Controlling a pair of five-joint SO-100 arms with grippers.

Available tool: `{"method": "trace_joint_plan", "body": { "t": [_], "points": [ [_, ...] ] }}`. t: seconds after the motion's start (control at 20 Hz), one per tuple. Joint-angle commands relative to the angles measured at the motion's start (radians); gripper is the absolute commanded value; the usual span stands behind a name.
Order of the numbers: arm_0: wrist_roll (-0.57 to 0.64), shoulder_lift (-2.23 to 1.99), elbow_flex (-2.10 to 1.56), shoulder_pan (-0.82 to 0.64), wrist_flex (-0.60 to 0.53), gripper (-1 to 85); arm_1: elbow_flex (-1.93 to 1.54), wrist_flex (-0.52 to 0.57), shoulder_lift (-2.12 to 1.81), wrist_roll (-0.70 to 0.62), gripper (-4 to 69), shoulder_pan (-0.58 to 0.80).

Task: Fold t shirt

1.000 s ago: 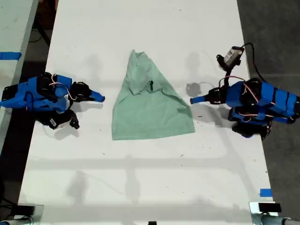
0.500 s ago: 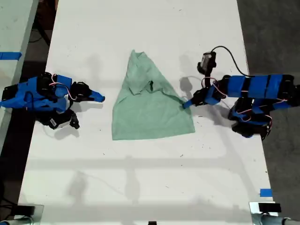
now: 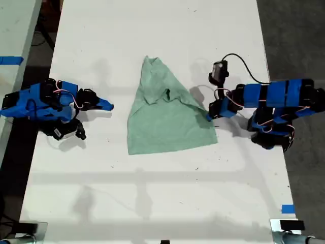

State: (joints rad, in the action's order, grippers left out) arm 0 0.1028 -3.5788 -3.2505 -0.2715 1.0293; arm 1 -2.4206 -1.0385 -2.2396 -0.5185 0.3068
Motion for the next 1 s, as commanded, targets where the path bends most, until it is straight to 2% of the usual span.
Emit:
{"method": "trace_joint_plan", "body": {
  "t": [0.0, 0.2, 0.5, 0.7, 0.8, 0.85, 0.95],
  "points": [
    [0.009, -0.008, -0.038, -0.002, -0.012, -0.2, 0.195, -0.094, -0.038, 0.006, 1.2, -0.029],
    [0.011, -0.008, -0.038, -0.003, -0.012, -0.2, 0.397, -0.091, 0.023, -0.015, 1.2, -0.101],
    [0.011, -0.008, -0.038, -0.002, -0.012, -0.2, 0.632, 0.066, 0.344, -0.038, 1.2, -0.207],
    [0.012, -0.008, -0.038, 0.000, -0.012, -0.2, 0.897, 0.049, 0.652, -0.063, 2.6, -0.221],
    [0.012, -0.008, -0.038, 0.002, -0.012, -0.2, 1.040, -0.017, 0.752, -0.080, 25.1, -0.222],
    [0.012, -0.008, -0.038, 0.003, -0.012, -0.2, 1.081, -0.049, 0.765, -0.087, 31.4, -0.224],
    [0.012, -0.008, -0.038, 0.003, -0.012, -0.2, 1.089, -0.118, 0.713, -0.080, 32.6, -0.225]
  ]
}}
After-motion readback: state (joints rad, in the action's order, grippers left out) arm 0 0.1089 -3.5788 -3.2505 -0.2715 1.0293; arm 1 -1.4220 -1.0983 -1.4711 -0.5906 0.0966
